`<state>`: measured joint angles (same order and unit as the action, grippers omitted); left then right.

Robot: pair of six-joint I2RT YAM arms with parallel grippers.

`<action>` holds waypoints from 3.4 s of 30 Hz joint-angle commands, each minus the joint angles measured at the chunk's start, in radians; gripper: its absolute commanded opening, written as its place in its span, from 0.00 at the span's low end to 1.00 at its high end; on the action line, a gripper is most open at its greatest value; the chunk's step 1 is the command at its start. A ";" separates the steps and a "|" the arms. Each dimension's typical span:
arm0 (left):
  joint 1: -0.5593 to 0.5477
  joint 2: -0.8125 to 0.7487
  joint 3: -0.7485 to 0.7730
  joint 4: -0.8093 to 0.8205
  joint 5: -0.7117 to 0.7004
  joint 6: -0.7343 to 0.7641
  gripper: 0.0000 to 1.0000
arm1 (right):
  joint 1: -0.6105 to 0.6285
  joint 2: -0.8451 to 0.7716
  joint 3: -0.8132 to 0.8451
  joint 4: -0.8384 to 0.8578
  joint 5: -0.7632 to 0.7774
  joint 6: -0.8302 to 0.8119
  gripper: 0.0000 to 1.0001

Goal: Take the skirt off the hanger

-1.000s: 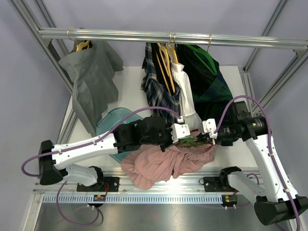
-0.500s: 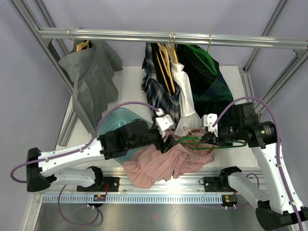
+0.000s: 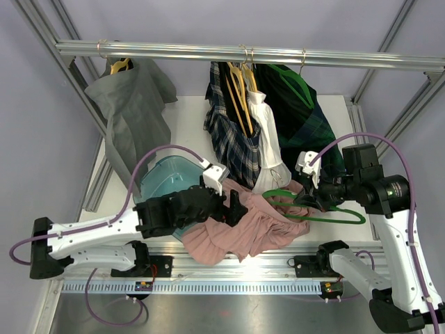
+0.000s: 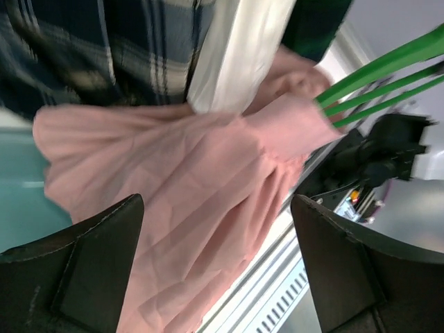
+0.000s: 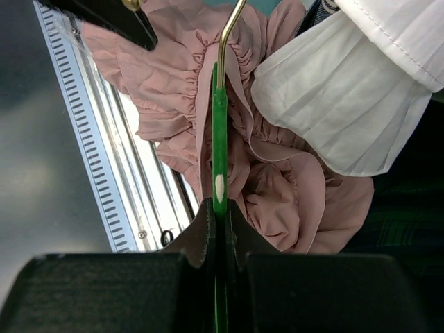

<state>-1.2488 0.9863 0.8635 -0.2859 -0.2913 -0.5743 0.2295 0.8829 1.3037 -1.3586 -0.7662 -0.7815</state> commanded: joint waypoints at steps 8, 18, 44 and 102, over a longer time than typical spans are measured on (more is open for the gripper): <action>-0.064 0.228 0.069 -0.036 -0.226 -0.162 0.59 | 0.007 -0.019 -0.007 0.056 -0.002 0.096 0.00; -0.064 0.164 -0.003 -0.130 -0.247 -0.113 0.00 | 0.005 -0.047 0.055 -0.054 0.234 -0.008 0.00; -0.003 -0.020 -0.202 -0.113 -0.332 -0.216 0.00 | -0.033 -0.159 0.145 -0.283 0.114 -0.122 0.00; 0.201 -0.352 0.006 -0.107 0.492 0.775 0.99 | -0.001 0.002 0.106 -0.281 -0.326 -0.364 0.00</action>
<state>-1.0393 0.5465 0.8127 -0.3843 0.1143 0.0757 0.2226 0.8867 1.4128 -1.3769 -1.0019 -1.0817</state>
